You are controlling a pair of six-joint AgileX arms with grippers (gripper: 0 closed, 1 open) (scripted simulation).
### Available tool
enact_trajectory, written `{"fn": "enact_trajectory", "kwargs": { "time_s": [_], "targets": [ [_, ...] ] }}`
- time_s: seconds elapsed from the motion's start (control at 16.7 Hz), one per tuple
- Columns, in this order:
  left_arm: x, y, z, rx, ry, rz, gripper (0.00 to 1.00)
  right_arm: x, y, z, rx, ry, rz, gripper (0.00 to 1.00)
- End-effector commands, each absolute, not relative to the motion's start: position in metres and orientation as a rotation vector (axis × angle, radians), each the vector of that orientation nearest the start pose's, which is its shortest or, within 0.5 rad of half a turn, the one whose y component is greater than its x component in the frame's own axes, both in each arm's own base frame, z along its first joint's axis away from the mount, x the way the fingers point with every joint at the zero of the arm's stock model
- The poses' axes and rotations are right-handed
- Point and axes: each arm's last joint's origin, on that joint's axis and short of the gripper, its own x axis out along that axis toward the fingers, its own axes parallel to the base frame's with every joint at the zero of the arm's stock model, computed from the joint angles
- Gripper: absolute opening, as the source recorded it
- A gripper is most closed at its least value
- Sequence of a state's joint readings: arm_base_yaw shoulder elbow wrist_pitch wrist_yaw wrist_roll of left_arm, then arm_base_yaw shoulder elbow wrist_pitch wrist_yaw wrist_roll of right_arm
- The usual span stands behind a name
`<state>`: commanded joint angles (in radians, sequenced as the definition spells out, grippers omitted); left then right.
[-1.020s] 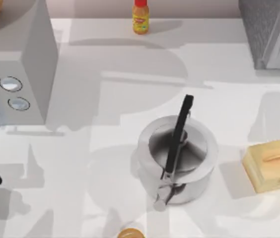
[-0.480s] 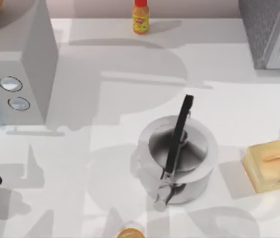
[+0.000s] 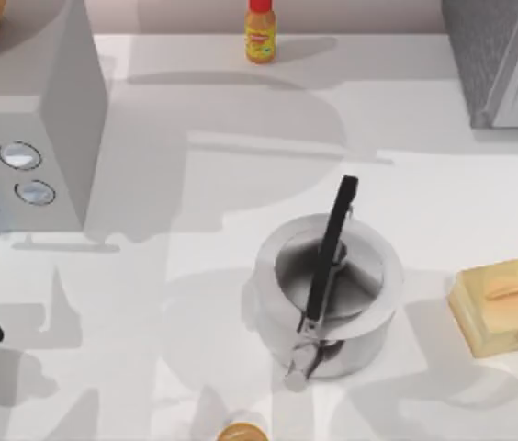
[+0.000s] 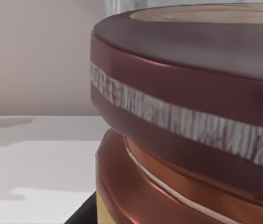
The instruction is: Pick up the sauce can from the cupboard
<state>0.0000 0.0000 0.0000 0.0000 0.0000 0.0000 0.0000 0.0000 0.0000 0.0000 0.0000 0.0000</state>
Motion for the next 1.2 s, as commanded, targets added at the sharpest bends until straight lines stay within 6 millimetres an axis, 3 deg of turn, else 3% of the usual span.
{"fn": "enact_trajectory", "kwargs": {
  "time_s": [0.36, 0.66, 0.9, 1.08, 1.2],
  "targets": [
    [0.106, -0.001, 0.160, 0.000, 0.000, 0.000, 1.00, 0.108, -0.002, 0.166, -0.006, 0.016, 0.002, 0.00],
    [0.106, -0.001, 0.160, 0.000, 0.000, 0.000, 1.00, 0.130, -0.003, 0.202, -0.030, 0.023, 0.021, 0.00],
    [0.106, -0.001, 0.160, 0.000, 0.000, 0.000, 1.00, 0.175, -0.003, 0.247, -0.050, -0.043, 0.072, 0.00],
    [0.106, -0.001, 0.160, 0.000, 0.000, 0.000, 1.00, 0.225, 0.002, 0.275, -0.064, -0.134, 0.140, 0.00],
    [0.106, -0.001, 0.160, 0.000, 0.000, 0.000, 1.00, 0.263, 0.009, 0.283, -0.069, -0.194, 0.201, 0.00]
  ]
}}
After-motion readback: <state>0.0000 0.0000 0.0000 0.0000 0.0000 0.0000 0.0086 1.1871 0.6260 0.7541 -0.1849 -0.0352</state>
